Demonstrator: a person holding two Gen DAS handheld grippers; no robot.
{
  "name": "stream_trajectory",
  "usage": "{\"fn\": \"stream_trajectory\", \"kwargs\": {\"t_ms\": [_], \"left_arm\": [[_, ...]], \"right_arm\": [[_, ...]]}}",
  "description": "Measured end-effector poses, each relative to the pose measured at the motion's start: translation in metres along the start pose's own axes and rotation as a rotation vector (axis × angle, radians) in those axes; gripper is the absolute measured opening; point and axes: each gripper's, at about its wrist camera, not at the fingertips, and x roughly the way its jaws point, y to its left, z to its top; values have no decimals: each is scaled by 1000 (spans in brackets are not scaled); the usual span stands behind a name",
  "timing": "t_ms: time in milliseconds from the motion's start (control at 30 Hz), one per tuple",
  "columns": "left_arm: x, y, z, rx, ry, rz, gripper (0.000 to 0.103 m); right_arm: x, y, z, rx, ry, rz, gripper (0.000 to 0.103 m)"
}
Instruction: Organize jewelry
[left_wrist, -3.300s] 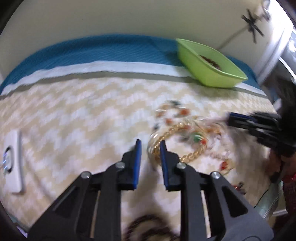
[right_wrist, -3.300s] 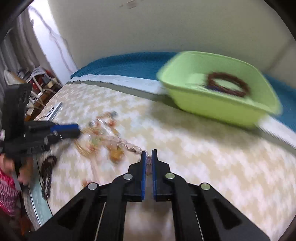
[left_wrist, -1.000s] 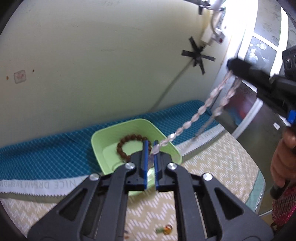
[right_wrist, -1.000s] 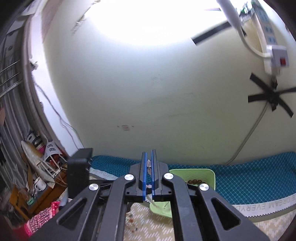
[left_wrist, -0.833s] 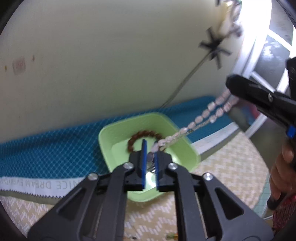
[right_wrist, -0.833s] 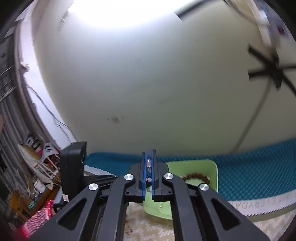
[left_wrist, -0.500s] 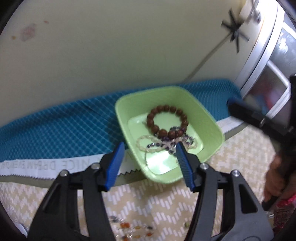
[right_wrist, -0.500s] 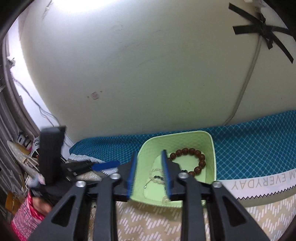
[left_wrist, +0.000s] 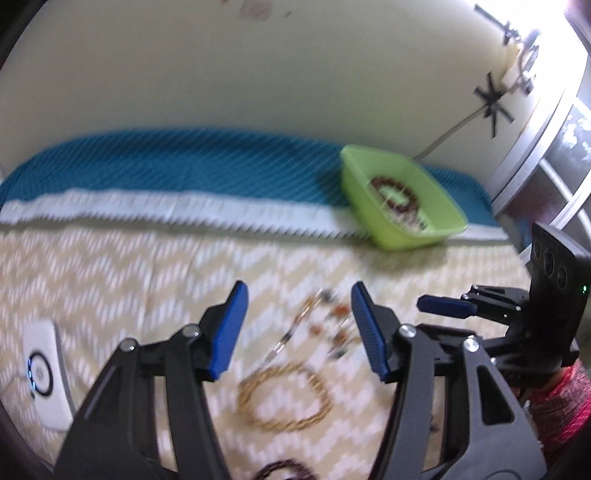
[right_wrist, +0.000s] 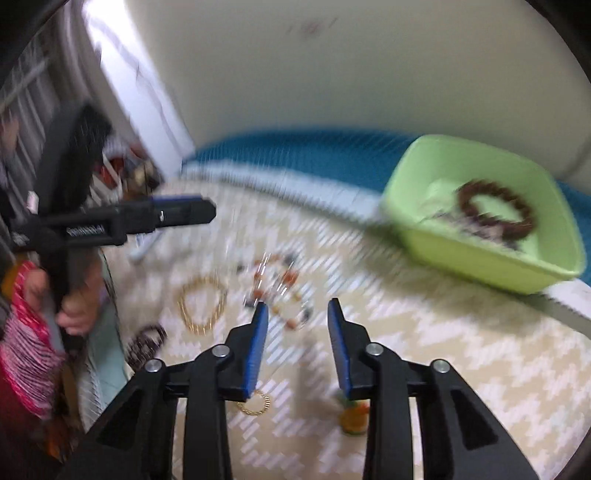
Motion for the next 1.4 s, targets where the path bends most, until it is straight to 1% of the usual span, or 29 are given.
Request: {"fn": "stream_trajectory", "kwargs": {"t_ms": [33,100,167,200,233,267,333,367,400,467,533,600,700,733,800,867,900,933,967,1067,1200,1267,1333,1400], "left_arm": [[1,4,-4,-6,11,-5,56],[3,6,-10,-13,16,-13,56],[5,6,-14,-11,17,-12,56],[4,6,-16,-9,17,-11,56],[3,5,-18,-3,13,-7,56],[1,4,-19,9,7,-1,56],[-3,-6,-21,57,-19,20,56],[-6,-13,-23,90,-35,28,56],[-7,-19,-25,112,-45,26,56],[-7,-37,-30,177,-70,0,56],[-2,-61,-37,260,-74,-27,56],[6,-85,-41,339,-71,-38,56],[21,-116,-43,423,-74,-53,56],[25,-123,-42,429,-77,-61,56],[33,-137,-37,429,-80,-102,56],[40,-146,-32,436,-90,-108,55],[44,-148,-27,435,-87,-111,51],[46,-147,-24,429,-78,-120,26],[51,-144,-18,409,-51,-145,6],[54,-127,-5,339,-28,-196,5],[35,-118,14,315,-68,-200,5],[18,-117,30,313,-105,-207,5],[1,-119,47,314,-138,-199,5],[-16,-121,62,318,-168,-203,5]], "right_arm": [[8,5,0,-22,13,-14,15],[23,20,-1,-97,33,-69,15],[35,24,-4,-129,68,-107,14],[34,25,-5,-139,51,-111,0],[34,25,-6,-147,56,-110,0],[31,22,-7,-129,63,-105,0],[20,15,-11,-110,49,-125,0],[9,11,-12,-103,25,-142,0],[1,6,-12,-88,5,-139,0],[-23,3,-13,-70,-47,-132,0],[-47,3,-13,-71,-93,-137,0],[-63,3,-8,-75,-123,-143,0],[-86,4,-3,-67,-158,-138,0],[-89,4,0,-63,-165,-133,0],[-100,6,4,-51,-187,-122,0],[-110,8,8,-42,-209,-110,0],[-114,10,10,-41,-221,-109,0],[-119,11,11,-42,-236,-113,0],[-128,12,13,-45,-258,-120,0],[-149,8,19,-34,-314,-139,0],[-167,-8,29,2,-360,-156,0],[-170,-14,33,19,-373,-129,0],[-166,-20,34,29,-361,-78,0],[-154,-30,28,67,-356,-20,0]]}}
